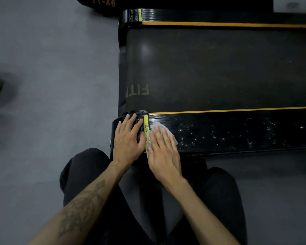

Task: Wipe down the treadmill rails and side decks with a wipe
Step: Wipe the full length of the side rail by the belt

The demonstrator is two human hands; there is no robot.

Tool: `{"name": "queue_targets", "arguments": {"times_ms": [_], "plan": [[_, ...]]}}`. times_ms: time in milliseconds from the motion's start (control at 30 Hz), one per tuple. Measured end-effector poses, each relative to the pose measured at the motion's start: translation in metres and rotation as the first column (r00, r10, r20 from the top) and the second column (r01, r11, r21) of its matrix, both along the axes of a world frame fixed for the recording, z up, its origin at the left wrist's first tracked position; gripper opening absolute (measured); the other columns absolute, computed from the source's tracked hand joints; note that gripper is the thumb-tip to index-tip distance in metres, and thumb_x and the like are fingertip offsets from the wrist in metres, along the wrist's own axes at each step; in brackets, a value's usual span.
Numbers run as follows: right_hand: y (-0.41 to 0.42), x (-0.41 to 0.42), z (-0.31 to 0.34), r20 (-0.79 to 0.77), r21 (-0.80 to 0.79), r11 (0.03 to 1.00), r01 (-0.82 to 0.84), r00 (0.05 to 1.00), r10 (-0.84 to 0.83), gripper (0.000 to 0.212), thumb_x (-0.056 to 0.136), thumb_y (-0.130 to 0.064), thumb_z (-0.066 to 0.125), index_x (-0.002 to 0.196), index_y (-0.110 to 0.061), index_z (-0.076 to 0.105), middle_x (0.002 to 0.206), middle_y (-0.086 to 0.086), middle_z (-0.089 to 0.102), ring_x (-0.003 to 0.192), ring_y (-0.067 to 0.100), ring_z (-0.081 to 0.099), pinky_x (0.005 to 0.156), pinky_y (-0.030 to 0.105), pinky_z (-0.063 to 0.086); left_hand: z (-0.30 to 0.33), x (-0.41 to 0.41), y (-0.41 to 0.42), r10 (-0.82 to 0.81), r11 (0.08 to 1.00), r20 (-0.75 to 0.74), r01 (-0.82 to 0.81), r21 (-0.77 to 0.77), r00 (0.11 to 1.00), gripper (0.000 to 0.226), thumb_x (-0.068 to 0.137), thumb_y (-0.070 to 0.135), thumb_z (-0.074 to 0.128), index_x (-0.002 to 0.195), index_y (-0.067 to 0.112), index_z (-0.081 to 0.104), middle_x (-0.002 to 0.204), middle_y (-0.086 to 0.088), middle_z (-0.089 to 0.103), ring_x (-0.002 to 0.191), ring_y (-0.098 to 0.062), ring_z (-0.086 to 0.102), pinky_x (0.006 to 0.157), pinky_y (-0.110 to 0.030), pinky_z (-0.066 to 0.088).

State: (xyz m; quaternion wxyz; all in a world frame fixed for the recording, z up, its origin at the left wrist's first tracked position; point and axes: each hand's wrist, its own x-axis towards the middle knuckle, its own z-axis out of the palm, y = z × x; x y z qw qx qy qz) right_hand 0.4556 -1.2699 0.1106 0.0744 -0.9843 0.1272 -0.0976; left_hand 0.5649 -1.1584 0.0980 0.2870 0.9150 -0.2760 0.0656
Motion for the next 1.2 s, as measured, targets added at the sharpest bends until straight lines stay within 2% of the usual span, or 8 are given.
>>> {"name": "queue_targets", "arguments": {"times_ms": [267, 367, 567, 667, 767, 867, 1067, 1200], "plan": [[-0.002, -0.006, 0.001, -0.002, 0.021, 0.995, 0.096, 0.995, -0.096, 0.059, 0.104, -0.034, 0.03, 0.155, -0.005, 0.04, 0.165, 0.016, 0.031, 0.155, 0.029, 0.027, 0.124, 0.046, 0.014, 0.001, -0.001, -0.001, 0.012, 1.0, 0.013, -0.012, 0.008, 1.0, 0.05, 0.098, 0.034, 0.046, 0.143, 0.016, 0.059, 0.157, -0.008, 0.048, 0.152, -0.025, 0.032, 0.125, -0.051, 0.026], [0.006, -0.006, -0.002, -0.004, 0.023, 0.999, 0.033, 0.999, -0.033, 0.059, 0.104, -0.032, 0.03, 0.155, -0.005, 0.042, 0.163, 0.015, 0.034, 0.153, 0.03, 0.03, 0.122, 0.046, 0.016, 0.001, -0.001, 0.0, 0.012, 1.0, 0.014, -0.012, 0.003, 1.0, 0.049, 0.098, 0.033, 0.046, 0.143, 0.016, 0.059, 0.157, -0.008, 0.047, 0.152, -0.025, 0.032, 0.125, -0.05, 0.025], [-0.017, 0.004, 0.005, -0.02, 0.0, 0.999, -0.049, 0.999, 0.049, 0.059, 0.105, -0.037, 0.03, 0.155, -0.009, 0.042, 0.165, 0.009, 0.033, 0.155, 0.024, 0.027, 0.127, 0.04, -0.002, 0.002, -0.001, 0.0, 0.01, 1.0, 0.017, -0.009, -0.001, 1.0, 0.049, 0.098, 0.032, 0.047, 0.143, 0.016, 0.059, 0.157, -0.008, 0.048, 0.152, -0.025, 0.032, 0.125, -0.051, 0.026], [-0.004, -0.008, 0.001, 0.015, 0.041, 0.996, 0.076, 0.997, -0.076, 0.06, 0.104, -0.035, 0.031, 0.155, -0.005, 0.042, 0.164, 0.015, 0.033, 0.155, 0.028, 0.027, 0.126, 0.044, 0.006, 0.001, -0.001, -0.001, 0.014, 1.0, 0.027, -0.014, -0.002, 1.0, 0.048, 0.098, 0.032, 0.047, 0.142, 0.015, 0.06, 0.156, -0.009, 0.049, 0.151, -0.025, 0.034, 0.124, -0.052, 0.028], [0.009, -0.01, -0.004, 0.02, 0.038, 0.999, 0.02, 1.0, -0.021, 0.059, 0.103, -0.032, 0.032, 0.155, -0.004, 0.042, 0.163, 0.016, 0.035, 0.153, 0.031, 0.03, 0.124, 0.047, 0.015, 0.0, -0.001, -0.001, 0.015, 1.0, 0.029, -0.015, 0.002, 0.999, 0.049, 0.098, 0.033, 0.045, 0.142, 0.015, 0.06, 0.156, -0.009, 0.048, 0.151, -0.025, 0.033, 0.124, -0.052, 0.028], [-0.002, 0.004, 0.0, 0.018, 0.012, 0.997, -0.072, 0.997, 0.072, 0.059, 0.103, -0.034, 0.032, 0.153, -0.006, 0.046, 0.162, 0.012, 0.038, 0.152, 0.028, 0.035, 0.124, 0.046, 0.015, 0.0, -0.001, -0.001, 0.012, 1.0, 0.016, -0.012, 0.01, 1.0, 0.051, 0.098, 0.034, 0.043, 0.143, 0.016, 0.059, 0.157, -0.008, 0.047, 0.152, -0.025, 0.032, 0.124, -0.052, 0.027], [-0.001, -0.01, -0.002, 0.038, -0.008, 0.996, 0.085, 0.996, -0.085, 0.059, 0.105, -0.033, 0.029, 0.155, -0.005, 0.041, 0.164, 0.014, 0.033, 0.154, 0.028, 0.028, 0.124, 0.046, 0.015, 0.0, -0.001, -0.001, 0.011, 1.0, 0.019, -0.011, -0.008, 1.0, 0.05, 0.098, 0.032, 0.044, 0.142, 0.015, 0.06, 0.156, -0.009, 0.049, 0.152, -0.025, 0.033, 0.124, -0.052, 0.027], [0.013, -0.018, -0.009, 0.053, 0.028, 1.0, 0.005, 0.999, -0.006, 0.058, 0.105, -0.031, 0.031, 0.157, -0.005, 0.036, 0.166, 0.015, 0.029, 0.155, 0.029, 0.025, 0.124, 0.047, 0.017, -0.001, 0.0, -0.001, 0.008, 1.0, 0.021, -0.008, -0.014, 1.0, 0.05, 0.098, 0.033, 0.044, 0.141, 0.014, 0.06, 0.156, -0.008, 0.049, 0.152, -0.024, 0.033, 0.124, -0.052, 0.027]]}}
